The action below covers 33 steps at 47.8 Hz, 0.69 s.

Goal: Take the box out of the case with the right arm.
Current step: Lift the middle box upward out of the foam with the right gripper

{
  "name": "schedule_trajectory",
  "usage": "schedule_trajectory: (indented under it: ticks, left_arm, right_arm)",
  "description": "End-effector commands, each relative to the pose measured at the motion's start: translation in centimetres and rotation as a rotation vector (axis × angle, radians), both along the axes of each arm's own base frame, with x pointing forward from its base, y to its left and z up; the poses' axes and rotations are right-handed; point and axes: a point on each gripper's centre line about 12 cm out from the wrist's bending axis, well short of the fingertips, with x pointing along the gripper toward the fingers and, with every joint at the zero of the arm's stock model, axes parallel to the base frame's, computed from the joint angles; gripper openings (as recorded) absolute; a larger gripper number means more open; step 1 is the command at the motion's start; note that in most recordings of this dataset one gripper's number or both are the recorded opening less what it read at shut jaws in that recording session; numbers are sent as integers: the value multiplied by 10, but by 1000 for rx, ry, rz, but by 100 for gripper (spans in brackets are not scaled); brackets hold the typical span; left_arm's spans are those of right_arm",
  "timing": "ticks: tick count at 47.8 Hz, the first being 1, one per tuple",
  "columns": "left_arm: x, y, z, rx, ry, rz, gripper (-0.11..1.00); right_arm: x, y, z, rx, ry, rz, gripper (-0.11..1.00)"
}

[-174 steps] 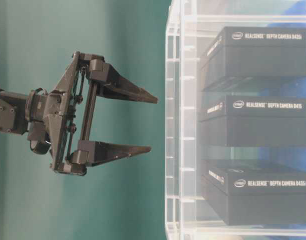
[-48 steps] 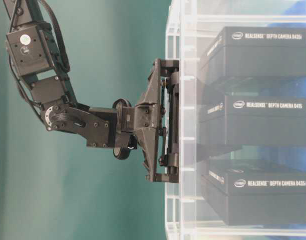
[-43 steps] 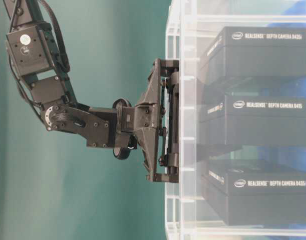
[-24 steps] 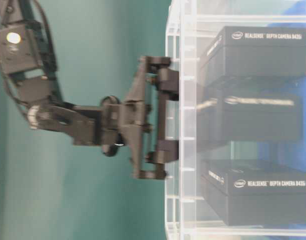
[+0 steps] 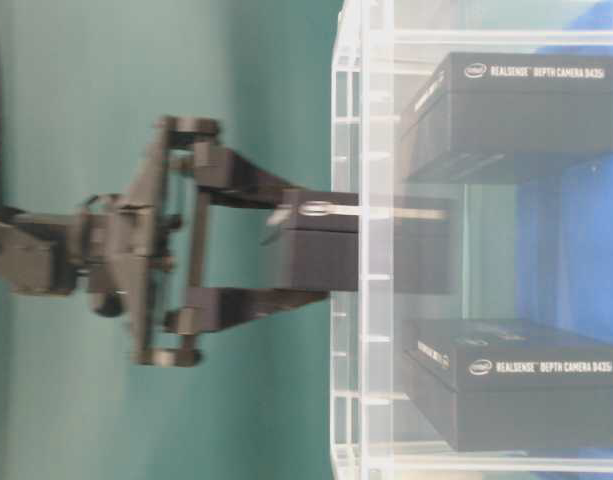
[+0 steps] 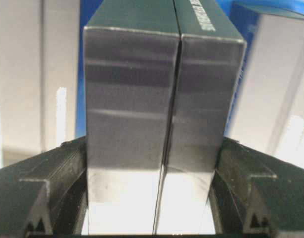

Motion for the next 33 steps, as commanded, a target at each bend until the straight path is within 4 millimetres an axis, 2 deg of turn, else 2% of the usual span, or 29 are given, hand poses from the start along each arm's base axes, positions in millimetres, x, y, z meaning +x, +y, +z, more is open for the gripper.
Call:
schedule_trajectory:
  ticks: [1,20,28,33]
  left_arm:
    - [1,1,6,1,-18,4,3]
    - [1,1,6,1,-18,4,3]
    - [1,1,6,1,-18,4,3]
    - [1,1,6,1,-18,5,3]
  right_arm:
    - [-11,0,51,-36,-77,-8,66]
    - [-21,0,103,-57,-119,-19,66]
    - [-26,4,118,-55,-120,-20,66]
    - [-28,4,120,-54,-107,-23,66]
